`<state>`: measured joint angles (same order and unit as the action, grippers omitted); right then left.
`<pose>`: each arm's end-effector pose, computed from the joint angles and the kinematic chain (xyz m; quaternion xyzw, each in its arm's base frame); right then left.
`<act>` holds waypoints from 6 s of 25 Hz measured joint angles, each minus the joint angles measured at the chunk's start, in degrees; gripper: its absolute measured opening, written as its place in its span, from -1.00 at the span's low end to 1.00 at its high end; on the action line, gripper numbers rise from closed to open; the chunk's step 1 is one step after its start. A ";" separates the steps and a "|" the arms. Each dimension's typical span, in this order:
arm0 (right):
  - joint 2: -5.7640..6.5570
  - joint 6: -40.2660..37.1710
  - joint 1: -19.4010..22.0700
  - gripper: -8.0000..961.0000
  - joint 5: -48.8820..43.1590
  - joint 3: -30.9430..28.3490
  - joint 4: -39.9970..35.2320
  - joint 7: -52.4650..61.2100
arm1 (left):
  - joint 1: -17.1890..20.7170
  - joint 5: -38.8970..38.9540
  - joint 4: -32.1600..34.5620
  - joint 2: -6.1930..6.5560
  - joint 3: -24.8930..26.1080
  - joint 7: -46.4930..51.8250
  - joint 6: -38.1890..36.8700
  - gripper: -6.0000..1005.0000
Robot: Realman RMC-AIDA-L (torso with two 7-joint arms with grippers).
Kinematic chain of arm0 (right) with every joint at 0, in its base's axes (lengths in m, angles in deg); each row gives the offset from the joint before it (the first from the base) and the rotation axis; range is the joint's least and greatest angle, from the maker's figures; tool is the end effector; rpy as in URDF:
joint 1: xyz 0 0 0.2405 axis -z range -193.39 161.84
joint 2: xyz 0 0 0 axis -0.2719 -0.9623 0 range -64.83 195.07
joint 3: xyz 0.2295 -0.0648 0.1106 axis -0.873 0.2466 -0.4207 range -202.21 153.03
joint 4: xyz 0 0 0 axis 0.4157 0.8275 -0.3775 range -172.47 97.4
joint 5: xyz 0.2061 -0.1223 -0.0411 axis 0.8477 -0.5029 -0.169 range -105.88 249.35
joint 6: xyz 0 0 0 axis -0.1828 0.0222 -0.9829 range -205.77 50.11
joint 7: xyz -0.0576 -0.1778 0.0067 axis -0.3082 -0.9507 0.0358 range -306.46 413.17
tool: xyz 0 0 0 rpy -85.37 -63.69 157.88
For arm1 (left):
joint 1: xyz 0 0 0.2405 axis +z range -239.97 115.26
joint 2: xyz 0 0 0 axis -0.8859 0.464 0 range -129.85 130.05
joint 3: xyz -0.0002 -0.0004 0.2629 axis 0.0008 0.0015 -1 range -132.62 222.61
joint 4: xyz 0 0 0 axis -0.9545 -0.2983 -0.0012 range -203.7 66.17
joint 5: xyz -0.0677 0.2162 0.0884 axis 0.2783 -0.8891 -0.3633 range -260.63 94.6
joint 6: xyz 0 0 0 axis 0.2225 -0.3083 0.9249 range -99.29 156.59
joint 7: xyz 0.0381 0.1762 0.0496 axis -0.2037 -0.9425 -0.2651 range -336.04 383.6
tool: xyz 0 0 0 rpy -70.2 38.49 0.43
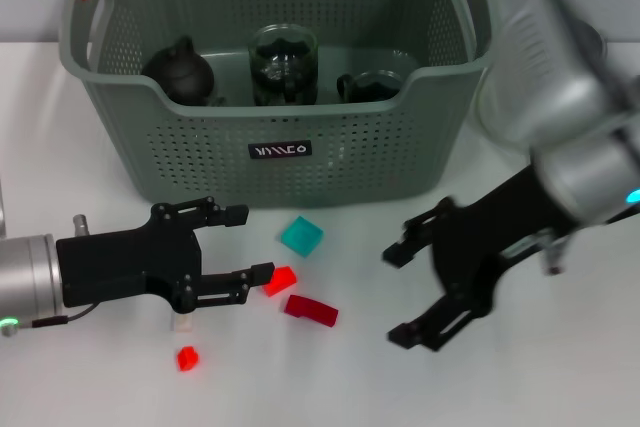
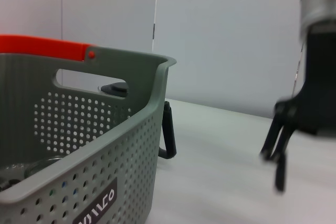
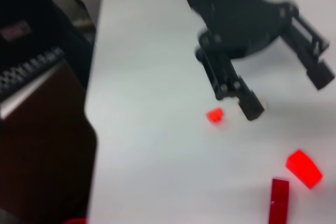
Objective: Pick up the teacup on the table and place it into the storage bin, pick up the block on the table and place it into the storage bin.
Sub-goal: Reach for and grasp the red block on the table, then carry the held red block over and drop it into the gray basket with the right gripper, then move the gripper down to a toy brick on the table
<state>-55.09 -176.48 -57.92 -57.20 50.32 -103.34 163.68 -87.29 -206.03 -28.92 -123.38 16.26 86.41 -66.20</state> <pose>0.1341 0.3653 -0.0760 0.9942 -0.0597 0.0679 0.0585 -0.3007 0.3268 -0.0498 -0.9469 -0.1458 -0.2392 0.1581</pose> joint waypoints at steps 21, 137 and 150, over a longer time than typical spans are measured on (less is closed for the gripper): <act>-0.85 38.36 -5.19 0.93 8.85 29.00 19.96 0.33 | 0.15 0.39 -0.23 -0.16 0.18 -0.32 0.33 0.39; 0.06 6.27 8.07 0.93 18.17 -11.28 17.32 -9.93 | -2.92 -24.91 25.70 -0.98 -24.31 15.17 4.61 0.35; 0.23 7.53 7.96 0.93 18.19 -11.28 18.53 -10.35 | -4.23 -25.36 21.41 -0.89 -27.19 15.85 7.99 0.35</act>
<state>-54.86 -168.95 -49.96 -39.00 39.05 -84.81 153.33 -91.52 -231.39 -7.51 -124.27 -10.93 102.27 -58.20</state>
